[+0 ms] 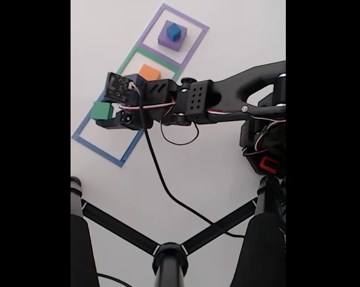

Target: Tower of hanoi

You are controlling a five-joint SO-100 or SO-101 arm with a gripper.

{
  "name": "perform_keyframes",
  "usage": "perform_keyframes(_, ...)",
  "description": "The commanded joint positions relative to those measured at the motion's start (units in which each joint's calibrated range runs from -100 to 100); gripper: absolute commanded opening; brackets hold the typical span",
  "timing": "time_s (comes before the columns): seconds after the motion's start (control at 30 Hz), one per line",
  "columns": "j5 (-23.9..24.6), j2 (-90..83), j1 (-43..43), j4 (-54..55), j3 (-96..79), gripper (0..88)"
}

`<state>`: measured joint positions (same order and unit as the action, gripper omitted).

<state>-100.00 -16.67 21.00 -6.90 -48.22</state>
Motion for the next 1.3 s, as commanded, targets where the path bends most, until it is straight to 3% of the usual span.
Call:
perform_keyframes(0.0,0.0,-9.6,-2.7,-28.2,14.4,6.7)
perform_keyframes(0.33,0.0,-9.9,-5.9,-75.5,53.2,6.7)
perform_keyframes(0.63,0.0,-10.7,-7.5,-90.4,67.7,6.2)
perform_keyframes(0.8,0.0,-11.2,-9.8,-91.5,65.7,6.1)
perform_keyframes(0.97,0.0,-13.1,-12.8,-85.0,55.7,6.4)
perform_keyframes(1.27,0.0,-24.4,-19.3,-54.8,17.8,7.3)
